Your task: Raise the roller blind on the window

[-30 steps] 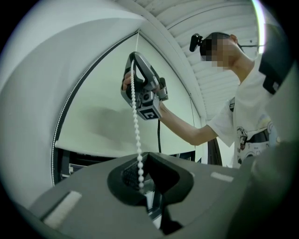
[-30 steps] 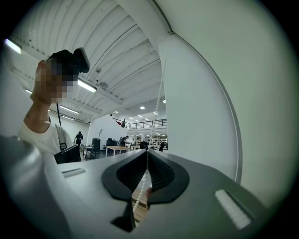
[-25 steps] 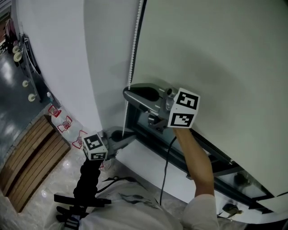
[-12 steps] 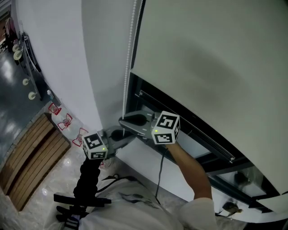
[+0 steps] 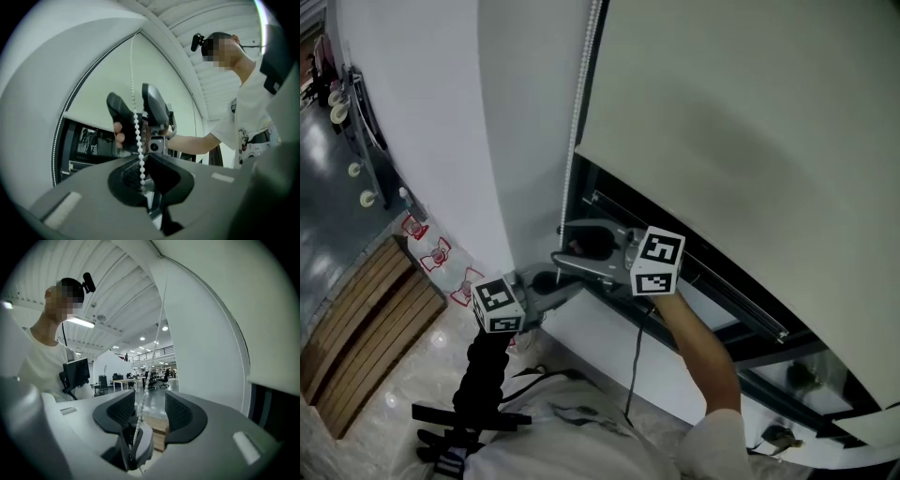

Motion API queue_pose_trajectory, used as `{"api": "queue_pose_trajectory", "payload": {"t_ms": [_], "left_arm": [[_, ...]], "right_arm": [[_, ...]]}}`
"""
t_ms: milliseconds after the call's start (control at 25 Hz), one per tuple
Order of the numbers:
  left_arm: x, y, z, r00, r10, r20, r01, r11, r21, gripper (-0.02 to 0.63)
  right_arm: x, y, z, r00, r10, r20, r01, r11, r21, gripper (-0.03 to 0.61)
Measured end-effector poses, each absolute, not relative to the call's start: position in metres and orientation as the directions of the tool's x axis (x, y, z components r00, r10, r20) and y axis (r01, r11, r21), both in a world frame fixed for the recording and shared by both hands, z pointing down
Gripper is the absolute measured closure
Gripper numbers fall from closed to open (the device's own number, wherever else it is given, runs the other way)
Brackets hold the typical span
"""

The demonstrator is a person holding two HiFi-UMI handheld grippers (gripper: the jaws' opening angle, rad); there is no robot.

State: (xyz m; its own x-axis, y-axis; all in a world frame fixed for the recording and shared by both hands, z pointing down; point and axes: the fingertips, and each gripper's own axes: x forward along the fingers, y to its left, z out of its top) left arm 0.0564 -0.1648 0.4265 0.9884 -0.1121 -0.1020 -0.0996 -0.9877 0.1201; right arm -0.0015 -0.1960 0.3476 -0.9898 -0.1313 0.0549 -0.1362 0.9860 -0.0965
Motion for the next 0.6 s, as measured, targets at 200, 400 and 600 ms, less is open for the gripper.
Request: {"api": "queue_pose_trajectory", "payload": {"t_ms": [200,400,600], "left_arm": [[0.056,-0.165,0.428,0.989,-0.107,-0.101,-0.095,-0.989,0.113,0.615],[0.056,-0.164,0.428,0.99,-0.105,-0.095,-0.094,-0.989,0.115,0.615],[0.055,-0.165,0.428,0.99,-0.109,-0.093,-0.099,-0.989,0.111,0.615]], "right_arm": [[0.003,-0.209,0.277,-0.989,-0.142,-0.044,-0.141,0.99,-0.013,0.387],[0.005,-0.22,0.223,-0.984,-0.155,-0.092,-0.162,0.984,0.076,0.387],[-0.001,-0.225,0.169,-0.98,-0.143,-0.135,-0.164,0.975,0.152,0.399]]}}
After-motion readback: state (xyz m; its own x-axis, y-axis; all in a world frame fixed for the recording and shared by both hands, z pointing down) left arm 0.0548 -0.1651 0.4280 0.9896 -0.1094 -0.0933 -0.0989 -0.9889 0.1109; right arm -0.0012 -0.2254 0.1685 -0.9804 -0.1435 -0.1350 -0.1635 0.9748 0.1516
